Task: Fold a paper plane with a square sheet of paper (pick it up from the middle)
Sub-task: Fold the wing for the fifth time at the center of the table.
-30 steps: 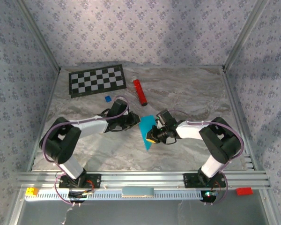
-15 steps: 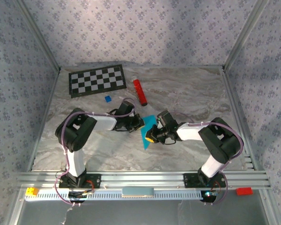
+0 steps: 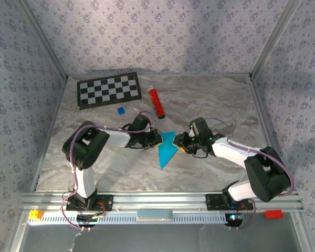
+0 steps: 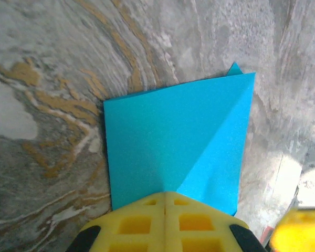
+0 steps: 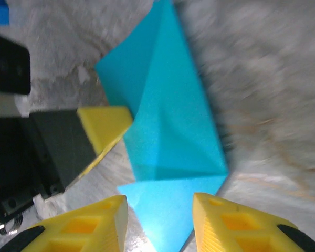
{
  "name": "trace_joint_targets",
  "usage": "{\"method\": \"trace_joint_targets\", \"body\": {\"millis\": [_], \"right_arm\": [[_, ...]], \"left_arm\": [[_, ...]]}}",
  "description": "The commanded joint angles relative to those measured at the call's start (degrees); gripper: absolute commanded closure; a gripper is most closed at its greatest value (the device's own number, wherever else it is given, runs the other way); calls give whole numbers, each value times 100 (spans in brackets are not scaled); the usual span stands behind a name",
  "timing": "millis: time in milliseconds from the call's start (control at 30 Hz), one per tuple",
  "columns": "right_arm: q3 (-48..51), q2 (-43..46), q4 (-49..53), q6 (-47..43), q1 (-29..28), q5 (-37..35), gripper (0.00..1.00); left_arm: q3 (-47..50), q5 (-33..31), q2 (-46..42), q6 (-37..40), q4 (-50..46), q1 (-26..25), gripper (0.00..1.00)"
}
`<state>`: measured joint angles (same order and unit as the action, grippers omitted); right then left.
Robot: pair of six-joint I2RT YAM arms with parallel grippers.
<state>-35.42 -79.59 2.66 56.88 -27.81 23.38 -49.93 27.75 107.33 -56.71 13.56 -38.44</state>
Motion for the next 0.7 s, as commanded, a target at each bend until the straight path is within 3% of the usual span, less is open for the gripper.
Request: {"method": "trace_joint_targets", "body": {"millis": [0,667], "right_arm": [[299,118,198,-136,285,152,60],[234,-443,-283,-490,381,908,60]], "left_arm": [[100,227,34,368,-372,-129,96],[-261,212,130,513,-688,-256,96]]}}
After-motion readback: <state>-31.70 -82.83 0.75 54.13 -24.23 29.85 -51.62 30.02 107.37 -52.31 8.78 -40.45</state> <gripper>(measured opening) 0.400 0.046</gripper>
